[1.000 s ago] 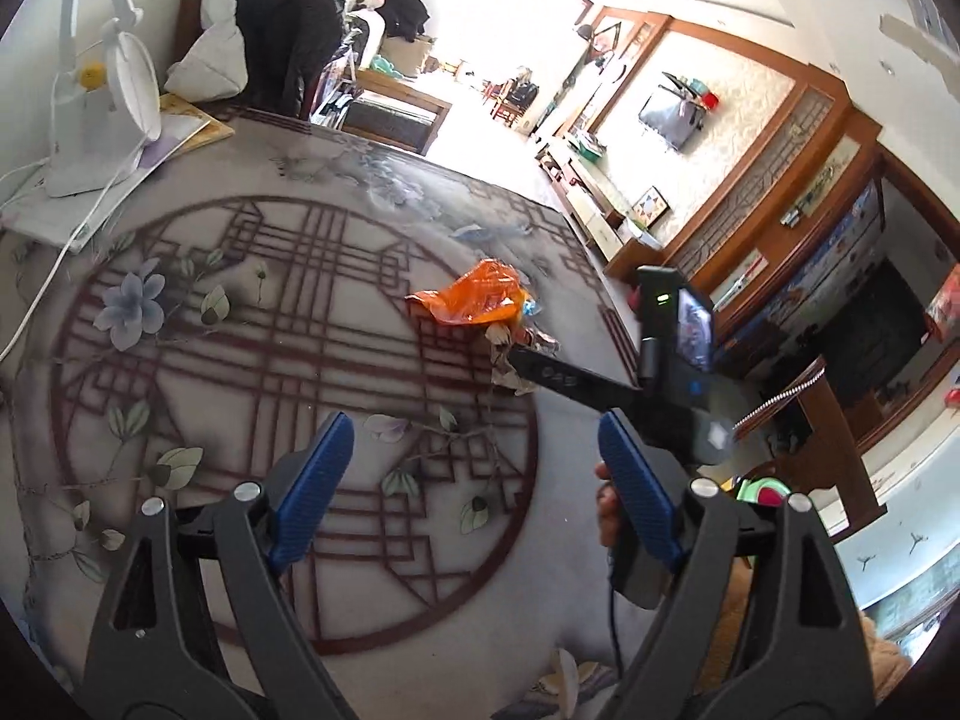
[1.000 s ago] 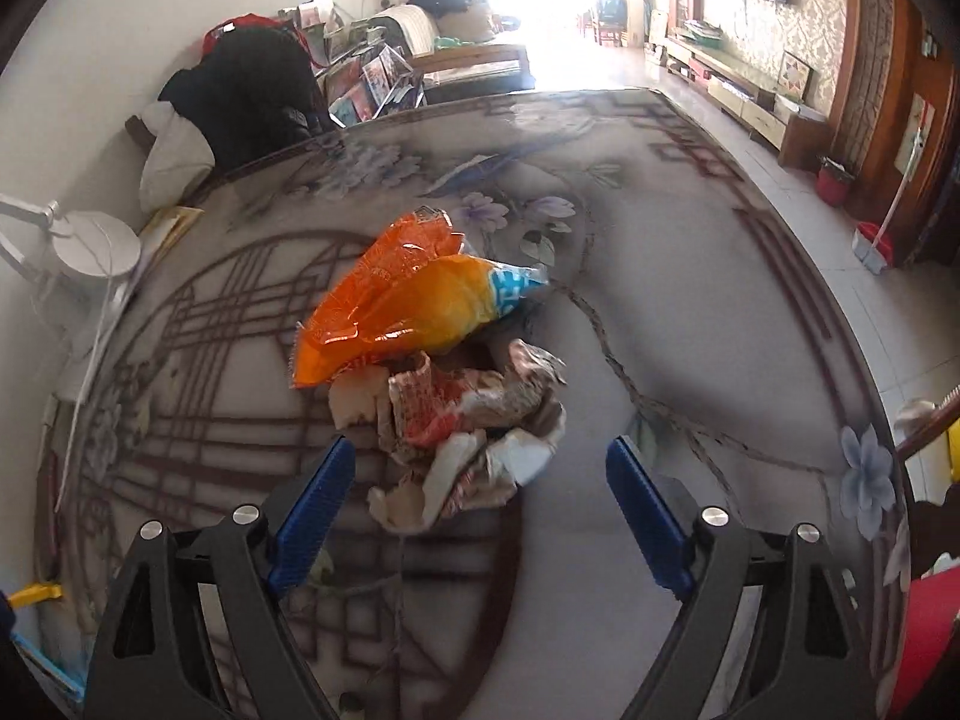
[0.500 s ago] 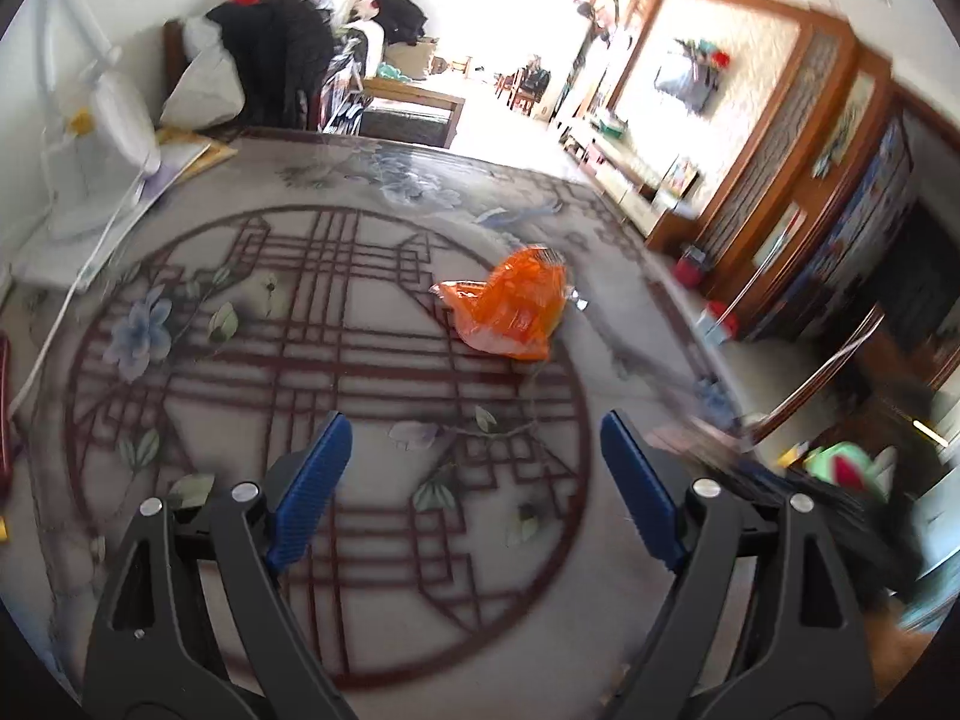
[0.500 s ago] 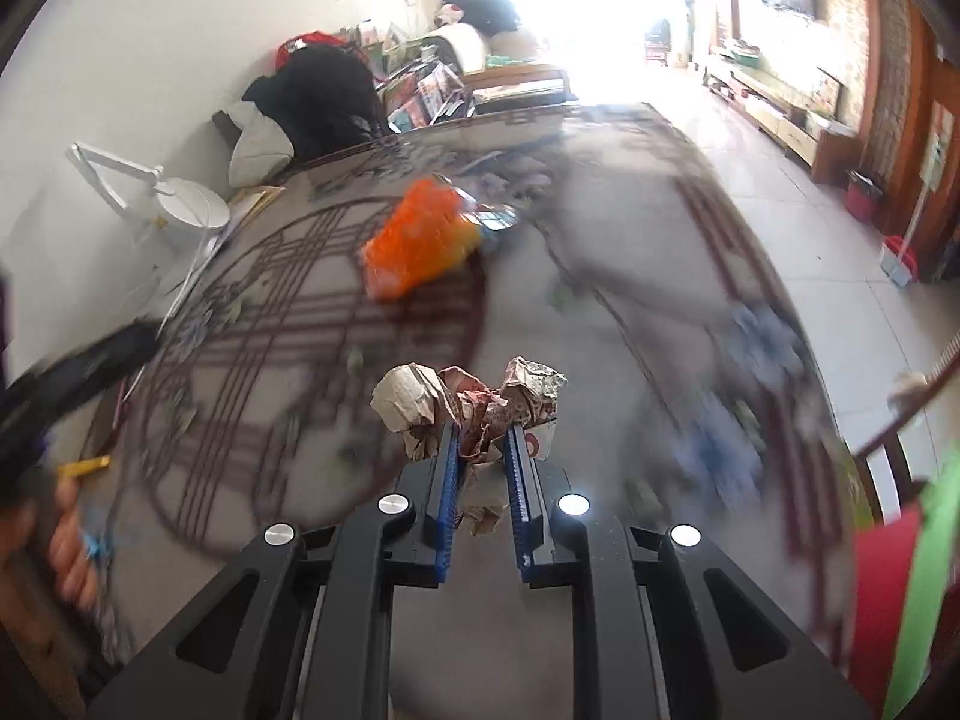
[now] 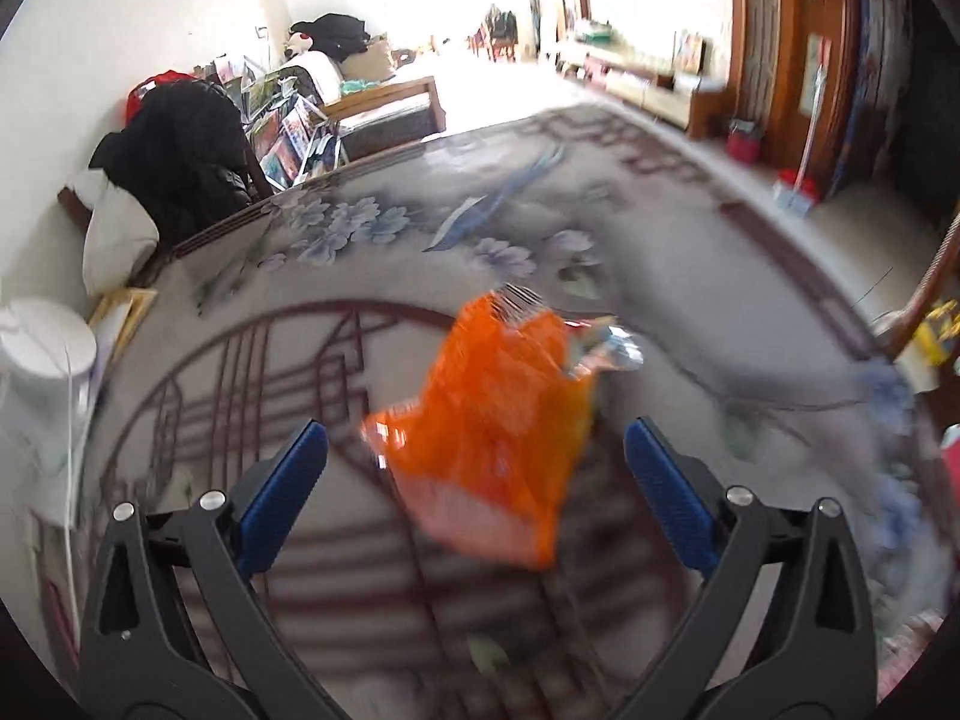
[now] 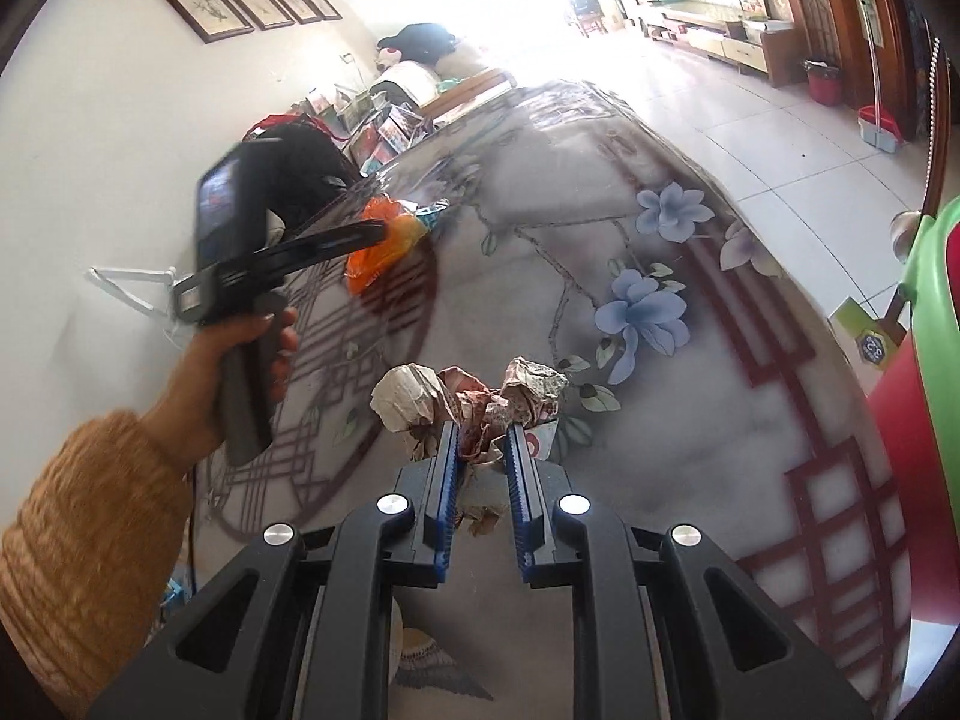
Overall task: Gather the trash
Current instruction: 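Grasp the orange snack bag with the left tool while the right tool grasps crumpled foil, then carry the crumpled foil over the red bin with the right tool while the left tool holds the orange bag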
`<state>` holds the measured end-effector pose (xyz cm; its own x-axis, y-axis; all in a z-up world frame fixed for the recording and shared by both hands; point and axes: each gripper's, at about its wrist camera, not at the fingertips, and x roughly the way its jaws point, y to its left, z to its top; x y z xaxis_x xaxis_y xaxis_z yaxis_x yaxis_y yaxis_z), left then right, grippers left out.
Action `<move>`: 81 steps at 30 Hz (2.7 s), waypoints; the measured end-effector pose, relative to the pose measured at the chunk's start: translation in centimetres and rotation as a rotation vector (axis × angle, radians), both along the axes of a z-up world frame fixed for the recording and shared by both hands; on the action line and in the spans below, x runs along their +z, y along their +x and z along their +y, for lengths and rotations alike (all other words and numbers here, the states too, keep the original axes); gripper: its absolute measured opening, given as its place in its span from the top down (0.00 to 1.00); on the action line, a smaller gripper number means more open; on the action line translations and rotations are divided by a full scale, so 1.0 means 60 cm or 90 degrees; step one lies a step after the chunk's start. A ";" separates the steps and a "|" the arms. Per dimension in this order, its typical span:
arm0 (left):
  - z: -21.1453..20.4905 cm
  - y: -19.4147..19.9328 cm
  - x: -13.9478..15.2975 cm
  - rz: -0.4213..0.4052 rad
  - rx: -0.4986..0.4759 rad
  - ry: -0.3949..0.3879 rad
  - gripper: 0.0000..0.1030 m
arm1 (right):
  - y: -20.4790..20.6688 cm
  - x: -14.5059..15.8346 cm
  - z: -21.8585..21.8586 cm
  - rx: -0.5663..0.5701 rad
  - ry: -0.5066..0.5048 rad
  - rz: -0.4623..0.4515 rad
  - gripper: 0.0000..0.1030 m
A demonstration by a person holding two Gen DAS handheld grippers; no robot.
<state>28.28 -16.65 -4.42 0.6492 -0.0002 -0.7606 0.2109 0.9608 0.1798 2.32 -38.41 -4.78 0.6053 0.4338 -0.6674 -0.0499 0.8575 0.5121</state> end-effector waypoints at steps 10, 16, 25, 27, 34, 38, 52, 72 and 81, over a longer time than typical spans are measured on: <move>0.000 0.042 -0.039 0.074 0.000 -0.017 0.41 | -0.004 0.003 -0.002 0.003 0.021 -0.009 0.85; -0.002 -0.059 0.015 0.025 -0.015 -0.045 0.47 | -0.009 0.012 0.002 0.002 0.002 -0.024 0.85; -0.003 -0.340 0.110 -0.047 -0.035 -0.076 0.47 | -0.044 0.045 0.013 0.007 -0.030 -0.068 0.85; -0.007 -0.394 0.127 -0.053 -0.038 -0.092 0.46 | -0.057 0.058 0.014 0.006 -0.034 -0.083 0.85; -0.024 -0.487 0.165 -0.074 -0.051 -0.134 0.45 | -0.126 0.078 0.008 -0.003 -0.021 -0.104 0.85; -0.035 -0.514 0.175 -0.073 -0.061 -0.158 0.45 | -0.153 0.090 0.002 -0.007 -0.022 -0.112 0.85; -0.073 -0.537 0.177 -0.057 -0.082 -0.178 0.44 | -0.205 0.101 -0.053 -0.052 -0.009 -0.114 0.85; -0.116 -0.530 0.153 -0.027 -0.106 -0.166 0.44 | -0.233 0.104 -0.114 -0.109 0.011 -0.115 0.84; -0.142 -0.526 0.140 -0.013 -0.120 -0.156 0.43 | -0.237 0.103 -0.134 -0.123 0.026 -0.114 0.84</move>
